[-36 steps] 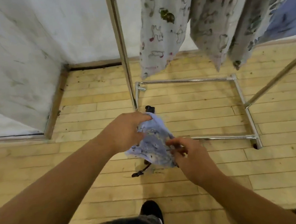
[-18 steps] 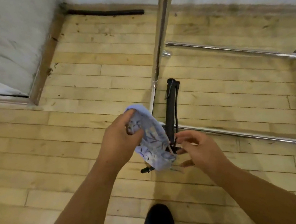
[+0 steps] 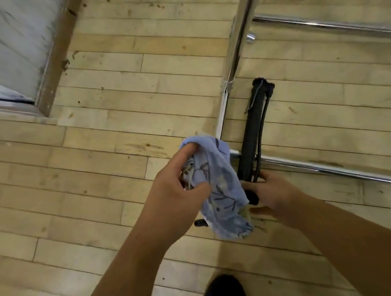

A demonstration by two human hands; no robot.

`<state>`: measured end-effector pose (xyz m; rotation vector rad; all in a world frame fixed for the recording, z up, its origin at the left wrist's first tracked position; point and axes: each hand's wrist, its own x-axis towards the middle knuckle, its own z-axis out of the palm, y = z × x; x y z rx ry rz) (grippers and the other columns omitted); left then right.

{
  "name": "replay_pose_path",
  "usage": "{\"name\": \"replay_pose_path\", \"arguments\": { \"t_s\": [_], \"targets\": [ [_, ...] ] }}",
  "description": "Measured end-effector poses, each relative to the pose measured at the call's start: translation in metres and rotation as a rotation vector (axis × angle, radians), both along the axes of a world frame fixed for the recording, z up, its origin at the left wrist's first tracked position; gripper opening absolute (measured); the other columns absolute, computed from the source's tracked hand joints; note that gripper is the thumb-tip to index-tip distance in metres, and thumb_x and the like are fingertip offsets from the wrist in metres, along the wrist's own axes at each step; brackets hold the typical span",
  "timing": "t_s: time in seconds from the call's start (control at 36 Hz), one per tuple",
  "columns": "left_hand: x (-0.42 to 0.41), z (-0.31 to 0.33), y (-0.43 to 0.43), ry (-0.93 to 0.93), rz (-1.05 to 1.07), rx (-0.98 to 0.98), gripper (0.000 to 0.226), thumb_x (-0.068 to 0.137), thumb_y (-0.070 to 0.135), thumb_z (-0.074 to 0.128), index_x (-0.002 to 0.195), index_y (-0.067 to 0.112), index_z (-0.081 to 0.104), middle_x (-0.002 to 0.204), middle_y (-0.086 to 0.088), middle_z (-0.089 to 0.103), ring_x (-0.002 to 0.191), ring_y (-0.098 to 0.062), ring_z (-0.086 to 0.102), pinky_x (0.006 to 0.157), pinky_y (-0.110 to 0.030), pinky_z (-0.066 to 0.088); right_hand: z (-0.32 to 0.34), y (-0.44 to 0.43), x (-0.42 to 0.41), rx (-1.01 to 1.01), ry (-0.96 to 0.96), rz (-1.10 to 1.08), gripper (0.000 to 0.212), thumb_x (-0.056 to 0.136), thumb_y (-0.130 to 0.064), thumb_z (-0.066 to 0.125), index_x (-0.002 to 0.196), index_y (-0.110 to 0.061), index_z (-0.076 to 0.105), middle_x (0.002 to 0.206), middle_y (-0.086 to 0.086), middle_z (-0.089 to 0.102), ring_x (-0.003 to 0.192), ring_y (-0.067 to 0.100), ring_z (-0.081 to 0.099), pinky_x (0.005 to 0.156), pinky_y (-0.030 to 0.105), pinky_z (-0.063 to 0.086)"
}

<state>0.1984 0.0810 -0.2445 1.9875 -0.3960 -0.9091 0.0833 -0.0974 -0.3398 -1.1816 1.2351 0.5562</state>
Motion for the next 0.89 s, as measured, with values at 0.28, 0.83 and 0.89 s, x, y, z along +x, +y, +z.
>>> {"name": "replay_pose_path", "arguments": {
  "t_s": [0.28,0.83,0.89],
  "targets": [
    [-0.014,0.01,-0.012,0.152,0.112,0.009,0.065,0.094,0.001,0.059,0.119,0.06,0.054,0.104,0.006,0.075,0.097,-0.039,0.069,0.084,-0.057,0.061,0.021,0.008,-0.046,0.097,-0.065,-0.078,0.042,0.088,-0.006,0.078,0.126,-0.011,0.06,0.093,0.013,0.077,0.073,0.023,0.076,0.058,0.032,0.06],
    [-0.078,0.27,-0.112,-0.018,-0.542,0.125,0.057,0.089,0.016,0.073,0.124,0.058,0.054,0.111,0.006,0.059,0.08,-0.018,0.062,0.071,-0.038,0.05,0.294,-0.024,-0.232,-0.238,-0.209,-0.084,0.033,0.09,-0.011,0.078,0.114,-0.015,0.056,0.099,0.013,0.077,0.078,0.028,0.079,0.057,0.036,0.06],
    [-0.1,0.302,-0.114,-0.122,-0.611,0.182,0.071,0.091,0.018,0.073,0.149,0.044,0.042,0.122,0.01,0.048,0.086,-0.013,0.061,0.075,-0.029,0.049,0.32,-0.018,-0.249,-0.258,-0.251,-0.15,0.032,0.089,-0.011,0.077,0.113,-0.015,0.056,0.095,0.012,0.078,0.077,0.027,0.079,0.055,0.033,0.058]
  ]
}}
